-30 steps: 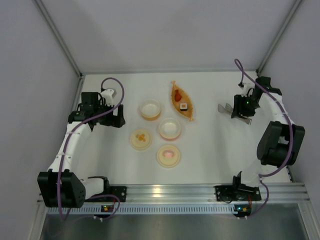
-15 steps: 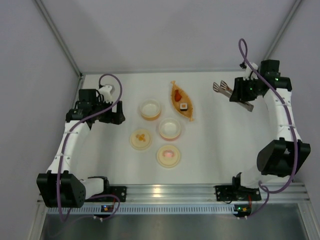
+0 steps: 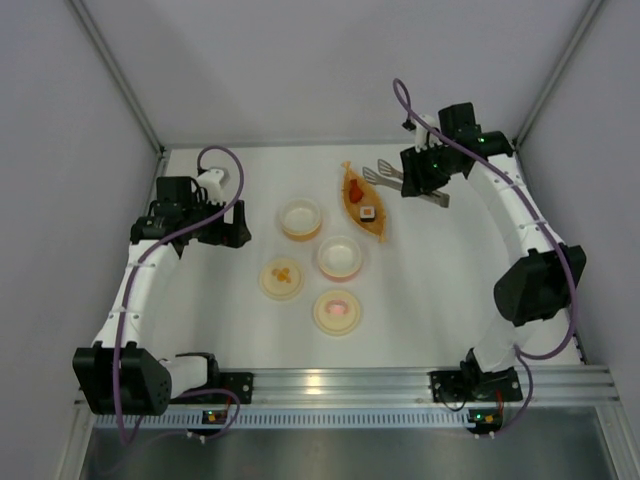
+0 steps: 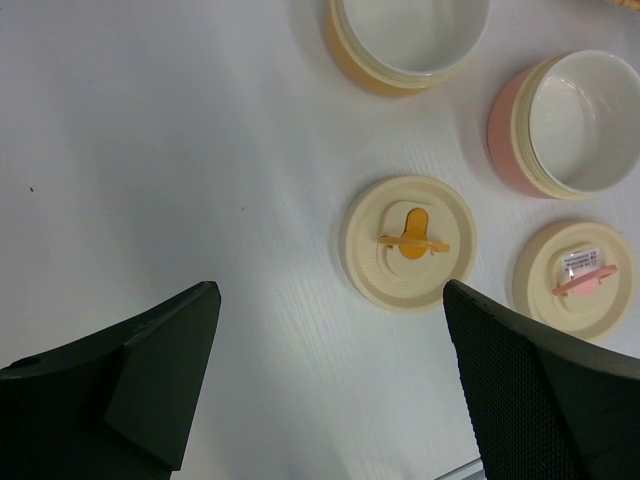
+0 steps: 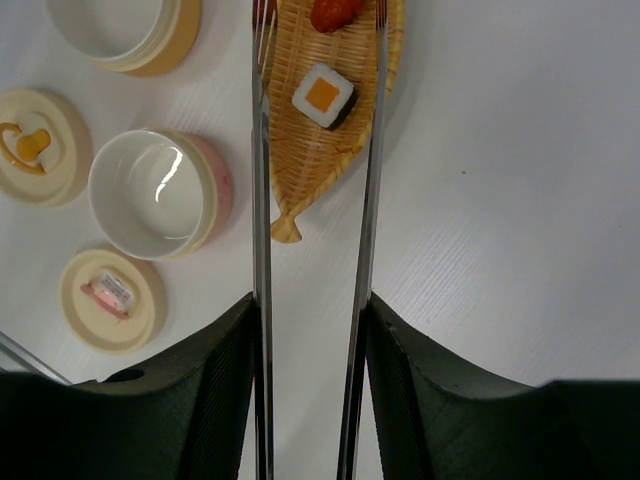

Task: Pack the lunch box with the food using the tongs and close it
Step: Pick up the fake food from the plate, then place the fake food in the packing box, then pick up the fake food from the plate.

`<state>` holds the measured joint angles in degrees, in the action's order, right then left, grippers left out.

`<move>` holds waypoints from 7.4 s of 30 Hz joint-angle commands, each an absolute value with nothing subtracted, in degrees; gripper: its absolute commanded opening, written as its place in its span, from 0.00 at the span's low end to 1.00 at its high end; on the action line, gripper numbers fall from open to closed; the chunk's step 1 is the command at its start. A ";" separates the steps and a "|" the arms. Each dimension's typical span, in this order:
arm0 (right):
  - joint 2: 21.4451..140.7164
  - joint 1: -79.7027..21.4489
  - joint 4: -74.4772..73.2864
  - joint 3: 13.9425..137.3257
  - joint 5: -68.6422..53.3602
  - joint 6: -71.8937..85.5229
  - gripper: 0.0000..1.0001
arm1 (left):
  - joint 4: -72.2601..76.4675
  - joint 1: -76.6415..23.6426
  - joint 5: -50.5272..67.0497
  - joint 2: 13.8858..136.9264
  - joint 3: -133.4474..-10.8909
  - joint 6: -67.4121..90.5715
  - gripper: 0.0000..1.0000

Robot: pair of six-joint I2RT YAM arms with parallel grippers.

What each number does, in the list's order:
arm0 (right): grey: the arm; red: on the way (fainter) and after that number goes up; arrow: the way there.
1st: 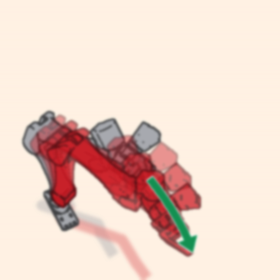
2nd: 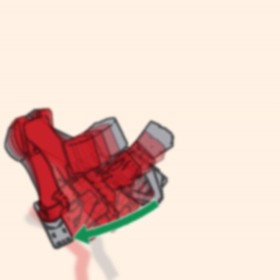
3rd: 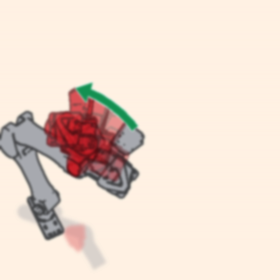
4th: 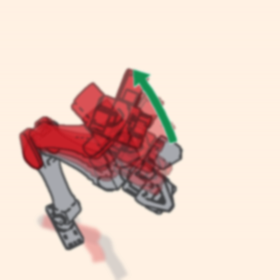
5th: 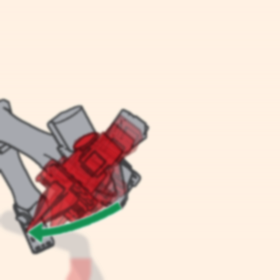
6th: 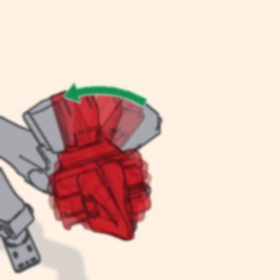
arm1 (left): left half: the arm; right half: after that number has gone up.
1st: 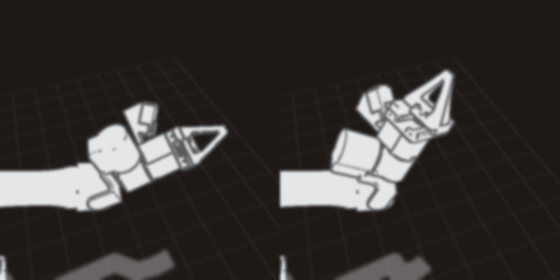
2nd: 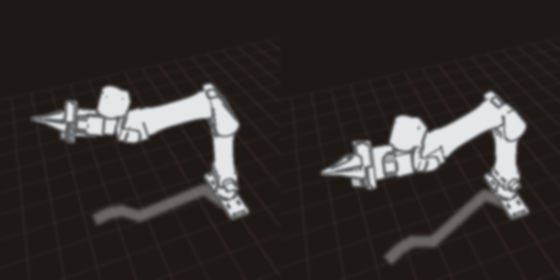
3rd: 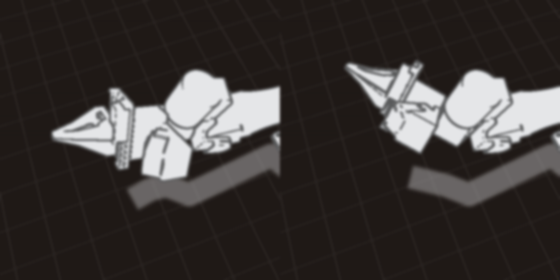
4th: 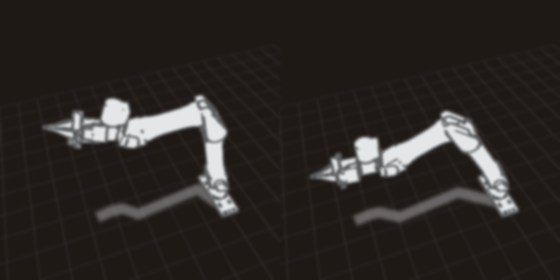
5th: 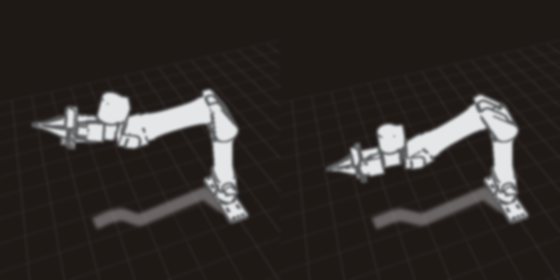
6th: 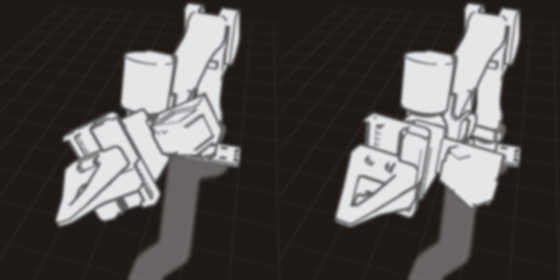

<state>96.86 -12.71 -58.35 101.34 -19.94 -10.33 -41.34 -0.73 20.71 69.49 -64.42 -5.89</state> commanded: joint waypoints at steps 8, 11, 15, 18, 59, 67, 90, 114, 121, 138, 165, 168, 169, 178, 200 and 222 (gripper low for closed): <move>105.73 -18.10 -54.68 108.02 -16.71 -7.21 0.43 | -42.01 -0.44 20.04 70.05 -67.76 -5.54 0.98; 107.40 -18.98 -53.09 107.23 -15.12 -5.89 0.42 | -41.84 -0.44 19.16 70.40 -67.59 -5.36 0.98; 108.63 -19.95 -50.02 106.17 -13.63 -4.13 0.41 | -41.84 -0.35 18.37 71.10 -67.94 -5.80 0.98; 110.03 -20.30 -48.69 106.17 -12.92 -3.08 0.41 | -41.66 -0.35 18.72 71.54 -68.03 -5.98 0.98; 115.14 -21.62 -50.71 110.04 -12.83 -2.02 0.15 | -40.34 -0.35 18.11 73.13 -67.15 -6.15 0.98; 111.54 -18.99 -51.24 110.83 -15.38 -2.63 0.00 | -40.52 1.32 18.02 72.60 -67.76 -5.63 0.98; 102.48 -29.08 -49.66 108.46 -21.71 -9.31 0.00 | -43.51 3.87 22.59 74.27 -69.70 -4.92 0.98; 112.41 -35.51 -47.81 109.43 -18.46 -10.37 0.06 | -43.33 6.68 25.75 75.59 -67.94 -5.80 0.98; 113.55 -35.42 -46.94 108.46 -17.58 -10.55 0.09 | -43.07 7.03 26.28 76.20 -68.03 -6.15 0.98; 115.14 -35.59 -47.55 112.32 -18.28 -9.32 0.44 | -43.42 7.47 26.72 76.38 -68.29 -6.68 0.98; 98.26 -17.41 -57.48 97.21 -20.04 -22.84 0.37 | -51.06 7.47 35.76 79.01 -73.30 -16.16 0.98; 97.73 -15.39 -58.97 96.42 -20.13 -27.50 0.37 | -52.56 7.47 38.23 79.63 -73.48 -17.57 0.98; 98.17 -14.86 -59.50 96.50 -20.21 -30.21 0.37 | -52.91 7.47 38.93 79.89 -73.56 -18.01 0.98; 103.18 -11.87 -67.94 102.39 -24.17 -42.18 0.39 | -55.20 7.47 42.45 82.18 -73.91 -21.09 0.98; 111.80 -12.13 -69.96 111.36 -22.94 -46.14 0.46 | -56.25 7.47 45.97 85.52 -72.69 -22.59 0.98; 116.45 -12.30 -67.41 112.06 -21.18 -47.90 0.47 | -54.84 7.47 45.35 85.69 -72.60 -21.27 0.98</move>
<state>115.96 -12.32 -68.42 109.10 -20.62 -46.50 -56.10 7.09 43.62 85.80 -72.53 -20.93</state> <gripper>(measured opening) 0.464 0.983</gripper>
